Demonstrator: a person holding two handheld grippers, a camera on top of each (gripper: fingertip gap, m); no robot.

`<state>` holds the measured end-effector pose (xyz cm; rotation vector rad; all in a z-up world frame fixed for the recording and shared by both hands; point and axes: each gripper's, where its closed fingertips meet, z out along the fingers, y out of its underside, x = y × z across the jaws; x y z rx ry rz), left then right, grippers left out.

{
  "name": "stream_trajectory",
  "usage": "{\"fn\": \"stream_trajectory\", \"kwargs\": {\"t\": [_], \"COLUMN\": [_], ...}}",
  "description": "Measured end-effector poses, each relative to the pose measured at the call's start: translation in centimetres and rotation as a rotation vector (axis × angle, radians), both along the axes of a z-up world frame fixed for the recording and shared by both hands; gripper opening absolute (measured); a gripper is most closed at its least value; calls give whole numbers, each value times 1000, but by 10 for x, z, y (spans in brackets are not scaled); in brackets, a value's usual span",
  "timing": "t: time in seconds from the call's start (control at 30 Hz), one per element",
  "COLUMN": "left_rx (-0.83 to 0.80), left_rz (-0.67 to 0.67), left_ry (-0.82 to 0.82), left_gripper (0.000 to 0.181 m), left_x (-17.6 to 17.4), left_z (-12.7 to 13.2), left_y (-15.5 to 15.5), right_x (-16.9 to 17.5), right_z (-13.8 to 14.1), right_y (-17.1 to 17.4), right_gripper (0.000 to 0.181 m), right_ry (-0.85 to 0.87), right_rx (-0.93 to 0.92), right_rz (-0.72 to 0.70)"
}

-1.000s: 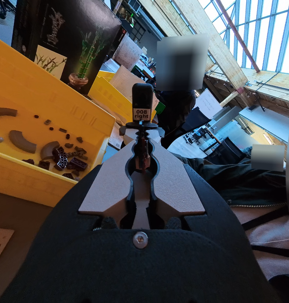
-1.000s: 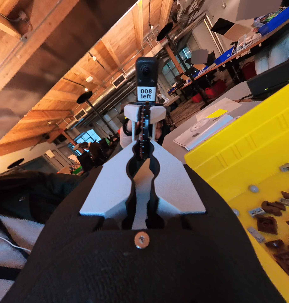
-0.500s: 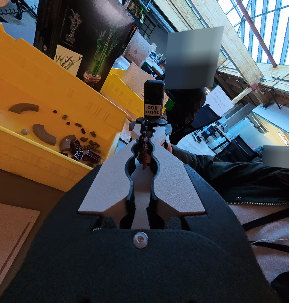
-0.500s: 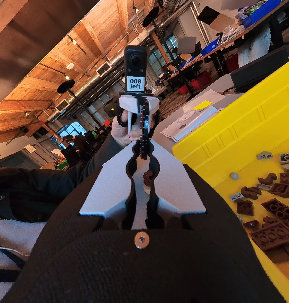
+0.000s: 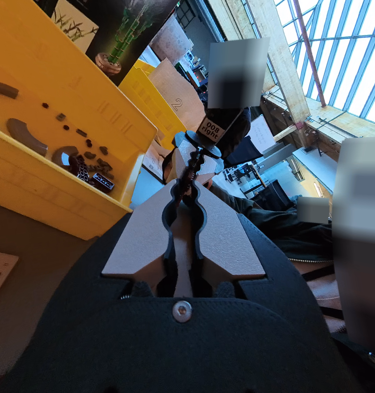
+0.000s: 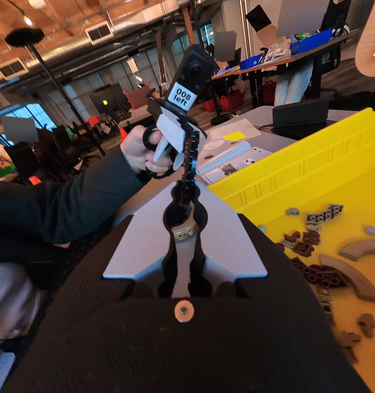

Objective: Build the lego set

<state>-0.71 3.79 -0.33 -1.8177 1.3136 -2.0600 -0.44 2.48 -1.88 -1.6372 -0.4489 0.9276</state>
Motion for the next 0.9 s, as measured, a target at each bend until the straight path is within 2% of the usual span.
{"fn": "stream_trajectory", "kwargs": {"t": [0.13,0.43,0.57,0.67,0.77,0.83,0.9], "left_rx": [-57,-129,-105,5,193,290,332], "left_rz": [-25,-49,-48,-52,-86,-14,-48], "left_ry": [20,28,29,25,1,-30,-42], "left_gripper": [8,9,8,8,8,43,46], "left_x": [-3,-5,-6,-6,-7,1,1], "left_z": [-2,-5,-6,-7,-7,-3,-6], "left_y": [-2,-2,-2,-2,-13,-8,-17], "right_x": [-1,0,0,-2,-5,-8,-13], "right_z": [-4,-6,-7,-6,-8,-18,-25], "right_y": [-1,0,1,0,-13,-20,-23], "right_gripper": [6,6,6,5,6,6,6], "right_ry": [-142,-319,-319,-246,78,61,-20], "right_rx": [65,161,154,101,-147,-208,-206], "right_rz": [-20,-71,-67,-22,174,226,237]}}
